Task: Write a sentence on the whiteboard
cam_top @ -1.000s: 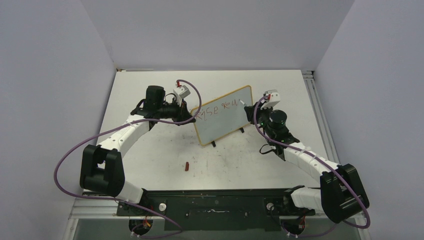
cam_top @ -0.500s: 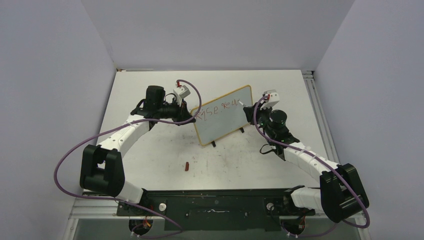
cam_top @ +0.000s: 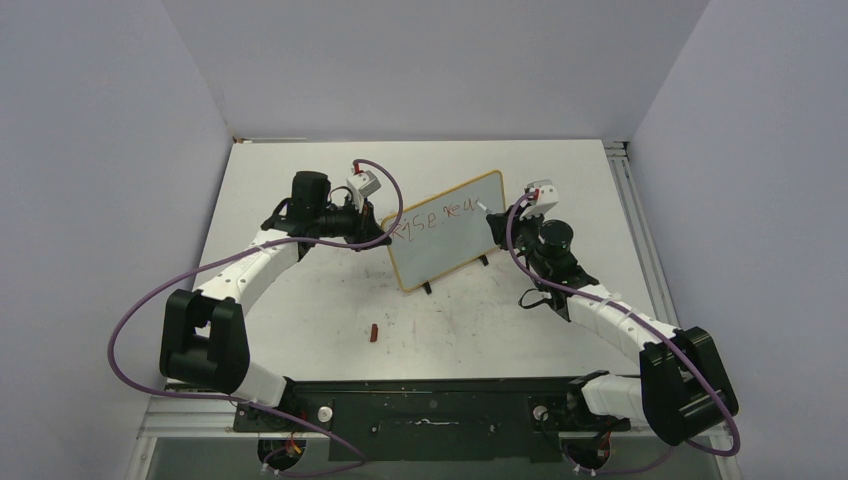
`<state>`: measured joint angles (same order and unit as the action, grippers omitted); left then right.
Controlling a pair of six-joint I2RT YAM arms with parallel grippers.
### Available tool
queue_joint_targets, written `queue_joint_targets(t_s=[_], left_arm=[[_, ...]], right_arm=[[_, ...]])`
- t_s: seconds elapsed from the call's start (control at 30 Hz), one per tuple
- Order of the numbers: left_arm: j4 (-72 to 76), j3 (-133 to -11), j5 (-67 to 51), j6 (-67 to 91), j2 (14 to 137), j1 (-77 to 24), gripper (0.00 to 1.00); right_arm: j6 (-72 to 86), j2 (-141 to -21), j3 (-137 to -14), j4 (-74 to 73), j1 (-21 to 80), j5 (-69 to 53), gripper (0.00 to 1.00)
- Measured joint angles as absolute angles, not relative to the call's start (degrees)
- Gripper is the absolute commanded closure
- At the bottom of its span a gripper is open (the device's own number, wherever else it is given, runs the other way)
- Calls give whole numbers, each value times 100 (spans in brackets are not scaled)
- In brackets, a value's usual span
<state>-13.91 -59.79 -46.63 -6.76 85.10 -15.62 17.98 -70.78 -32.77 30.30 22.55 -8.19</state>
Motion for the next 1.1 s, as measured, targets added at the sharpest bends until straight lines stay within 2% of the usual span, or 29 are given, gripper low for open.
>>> queue_joint_targets(t_s=[1.1], left_arm=[[-1389,-5979,-4665,-679,8510,-1568,100]], right_arm=[[1806,-6799,-3092,2853,2259,-377,95]])
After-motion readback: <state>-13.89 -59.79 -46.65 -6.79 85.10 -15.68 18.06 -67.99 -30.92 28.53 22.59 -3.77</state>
